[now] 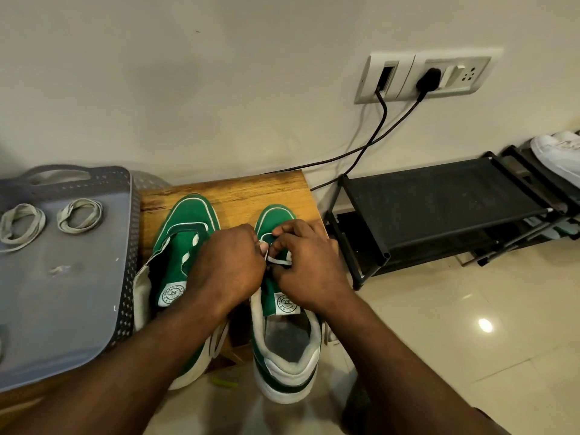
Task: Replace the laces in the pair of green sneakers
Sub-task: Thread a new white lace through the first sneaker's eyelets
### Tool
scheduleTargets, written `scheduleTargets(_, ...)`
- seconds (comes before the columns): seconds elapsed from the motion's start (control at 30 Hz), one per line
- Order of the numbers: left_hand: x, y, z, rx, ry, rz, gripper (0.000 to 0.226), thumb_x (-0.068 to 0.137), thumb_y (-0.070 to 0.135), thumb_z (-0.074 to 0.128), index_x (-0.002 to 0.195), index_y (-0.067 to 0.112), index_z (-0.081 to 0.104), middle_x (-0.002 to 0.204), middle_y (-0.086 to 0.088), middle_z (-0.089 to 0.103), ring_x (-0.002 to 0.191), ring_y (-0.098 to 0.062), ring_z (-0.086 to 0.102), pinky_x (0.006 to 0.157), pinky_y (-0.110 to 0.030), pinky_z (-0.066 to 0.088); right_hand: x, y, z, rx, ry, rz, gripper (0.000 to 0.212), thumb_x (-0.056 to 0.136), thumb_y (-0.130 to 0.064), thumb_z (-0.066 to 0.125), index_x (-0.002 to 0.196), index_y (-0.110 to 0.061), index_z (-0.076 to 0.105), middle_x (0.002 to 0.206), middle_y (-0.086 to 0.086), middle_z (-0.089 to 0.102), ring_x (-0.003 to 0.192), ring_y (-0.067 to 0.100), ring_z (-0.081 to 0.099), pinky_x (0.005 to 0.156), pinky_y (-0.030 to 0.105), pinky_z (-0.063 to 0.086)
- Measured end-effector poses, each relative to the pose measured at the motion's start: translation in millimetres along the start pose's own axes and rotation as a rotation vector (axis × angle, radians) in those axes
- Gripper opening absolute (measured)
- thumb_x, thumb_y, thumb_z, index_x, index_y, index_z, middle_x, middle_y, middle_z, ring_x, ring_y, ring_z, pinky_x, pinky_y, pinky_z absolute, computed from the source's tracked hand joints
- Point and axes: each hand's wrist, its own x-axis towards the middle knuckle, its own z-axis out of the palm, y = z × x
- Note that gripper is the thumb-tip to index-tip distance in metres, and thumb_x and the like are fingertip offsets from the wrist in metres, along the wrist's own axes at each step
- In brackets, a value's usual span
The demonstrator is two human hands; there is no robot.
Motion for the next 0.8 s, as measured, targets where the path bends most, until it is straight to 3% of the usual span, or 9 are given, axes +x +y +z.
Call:
scheduleTargets(0.07,3.3,-2.2,-10.5,0.0,0.051,0.025,0.018,0.103,0.033,0.059,0.092,0.019,0.062,0.082,-0.004,0.065,0.076,-0.025,0.063,0.067,-0.037,0.052,-1.0,-0.8,-1.0,-0.04,-0.006,-0.006,0.021,0.086,-0.034,0.077,0.105,-0.035,0.07,0.144,-0.019,0.05,0.139,0.009,0.034,0.108,0.046,0.034)
scheduleTargets(0.17,14.1,-11.2,-40.1,-0.348,0.203,-0.076,0.023,0.098,0.043,0.055,0.09,0.023,0.062,0.086,-0.003,0.069,0.077,-0.028,0.069,0.072,-0.044,0.06,-1.2,-0.8,-3.3,-0.016,-0.01,0.005,0.016,0.086,-0.032,0.077,0.099,-0.035,0.068,0.143,-0.023,0.052,0.139,0.007,0.036,0.108,0.045,0.032)
scheduleTargets(0.23,20.5,-20.3,-56.4,-0.444,0.316,-0.143,0.027,0.095,0.047,0.053,0.089,0.023,0.063,0.089,-0.003,0.072,0.081,-0.031,0.071,0.076,-0.046,0.061,-1.7,-0.5,-4.1,0.01,-0.014,0.01,0.015,0.085,-0.03,0.078,0.096,-0.034,0.068,0.141,-0.024,0.053,0.138,0.006,0.038,0.109,0.045,0.032)
scheduleTargets(0.37,16.5,-26.6,-52.1,-0.078,0.2,-0.085,0.007,0.097,0.024,0.066,0.1,0.022,0.073,0.111,-0.006,0.071,0.09,-0.028,0.064,0.073,-0.035,0.045,-0.4,0.1,-2.2,0.027,-0.005,0.017,0.015,0.084,-0.025,0.078,0.094,-0.032,0.07,0.138,-0.023,0.056,0.137,0.005,0.04,0.11,0.046,0.031)
scheduleTargets(0.47,9.6,-16.4,-41.9,0.032,0.138,0.11,0.03,0.092,0.023,0.07,0.119,0.036,0.071,0.136,0.006,0.062,0.113,-0.023,0.063,0.086,-0.037,0.054,1.7,1.6,1.8,0.038,0.029,0.024,0.018,0.081,-0.021,0.079,0.089,-0.032,0.068,0.136,-0.02,0.059,0.135,0.007,0.046,0.113,0.048,0.036)
scheduleTargets(0.53,8.1,-10.6,-33.8,0.031,0.026,0.209,0.026,0.096,0.027,0.067,0.119,0.037,0.073,0.131,0.01,0.067,0.113,-0.019,0.064,0.091,-0.04,0.056,2.7,2.3,5.9,0.044,0.045,0.022,0.021,0.077,-0.02,0.08,0.088,-0.033,0.069,0.135,-0.015,0.062,0.133,0.011,0.05,0.111,0.053,0.042)
scheduleTargets(0.63,4.6,-5.4,-18.1,0.111,-0.104,0.224,0.029,0.094,0.02,0.065,0.116,0.037,0.073,0.114,0.007,0.072,0.098,-0.019,0.067,0.083,-0.042,0.06,3.6,3.0,9.9,0.046,0.056,0.017,0.02,0.076,-0.02,0.081,0.091,-0.031,0.073,0.133,-0.012,0.064,0.132,0.014,0.054,0.108,0.055,0.044)
scheduleTargets(0.8,8.7,-7.2,-10.3,0.052,-0.06,0.138,0.016,0.094,0.02,0.069,0.101,0.032,0.076,0.09,0.003,0.073,0.08,-0.019,0.068,0.076,-0.042,0.062,1.8,2.2,8.8,-0.007,0.056,0.023,0.022,0.08,-0.024,0.08,0.101,-0.031,0.075,0.139,-0.016,0.061,0.137,0.008,0.049,0.116,0.052,0.031)
